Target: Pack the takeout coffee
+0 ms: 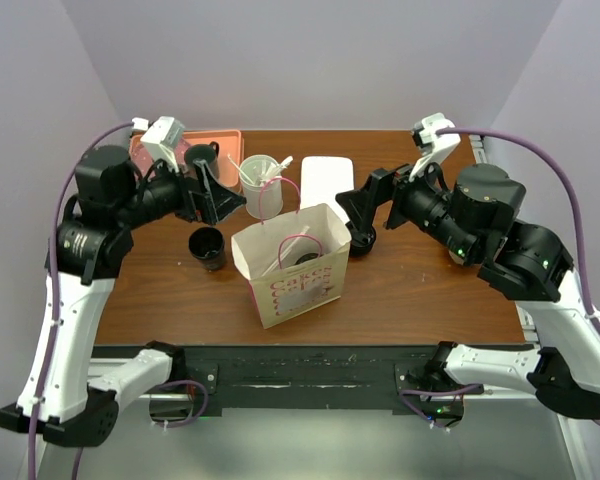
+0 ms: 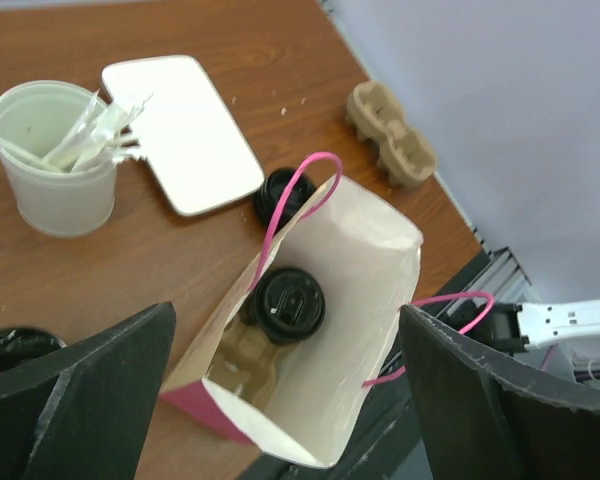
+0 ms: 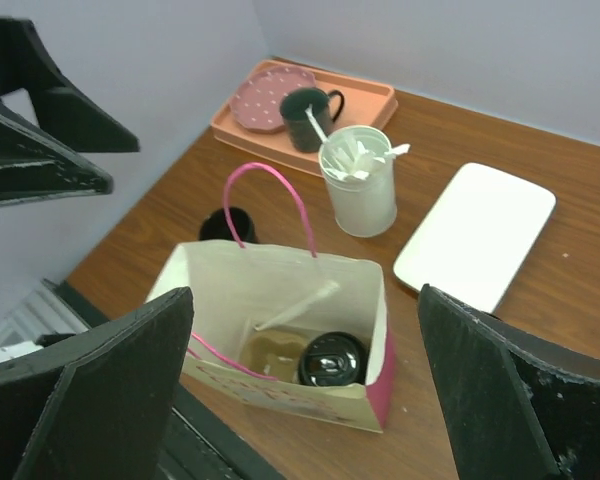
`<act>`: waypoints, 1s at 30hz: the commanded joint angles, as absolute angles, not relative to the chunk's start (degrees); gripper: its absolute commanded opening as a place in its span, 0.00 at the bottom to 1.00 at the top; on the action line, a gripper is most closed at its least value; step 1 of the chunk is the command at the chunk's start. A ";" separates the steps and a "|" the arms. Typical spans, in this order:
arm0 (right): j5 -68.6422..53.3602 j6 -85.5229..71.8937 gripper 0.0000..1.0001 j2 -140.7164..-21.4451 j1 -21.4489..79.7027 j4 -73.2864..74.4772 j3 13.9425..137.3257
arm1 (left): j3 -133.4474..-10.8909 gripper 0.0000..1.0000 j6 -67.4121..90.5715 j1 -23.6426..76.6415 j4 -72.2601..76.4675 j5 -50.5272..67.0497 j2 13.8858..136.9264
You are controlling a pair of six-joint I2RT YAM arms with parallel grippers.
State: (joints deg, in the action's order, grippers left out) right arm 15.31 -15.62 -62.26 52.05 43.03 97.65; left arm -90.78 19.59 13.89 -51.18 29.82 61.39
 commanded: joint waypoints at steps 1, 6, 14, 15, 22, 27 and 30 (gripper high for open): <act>12.48 -21.52 0.98 -61.70 51.94 42.10 101.51 | -82.11 1.00 29.86 13.80 -29.73 30.76 53.62; 16.51 -27.75 0.98 -61.08 52.03 43.32 101.25 | -74.45 1.00 31.55 13.80 -19.87 29.88 48.88; 23.73 -33.13 0.98 -62.93 51.94 51.24 103.71 | -71.90 1.00 26.81 13.80 -15.31 26.90 45.01; 23.99 -33.48 0.98 -62.93 52.03 50.89 103.28 | -71.37 1.00 26.72 13.89 -14.51 26.89 43.96; 23.38 -33.92 0.98 -62.40 52.03 47.82 101.25 | -69.26 1.00 27.07 13.80 -13.01 26.54 42.80; 23.73 -34.10 0.98 -62.49 51.94 47.55 100.99 | -69.26 1.00 26.63 13.80 -13.10 26.81 42.71; 23.29 -34.10 0.98 -62.49 51.94 47.02 100.90 | -69.61 1.00 26.37 13.80 -13.36 26.98 42.63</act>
State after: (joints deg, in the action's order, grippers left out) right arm 22.02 -32.84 -62.96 52.05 49.74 100.86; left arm -69.47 27.81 13.89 -15.77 26.89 42.65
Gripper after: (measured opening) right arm 0.983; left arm 0.997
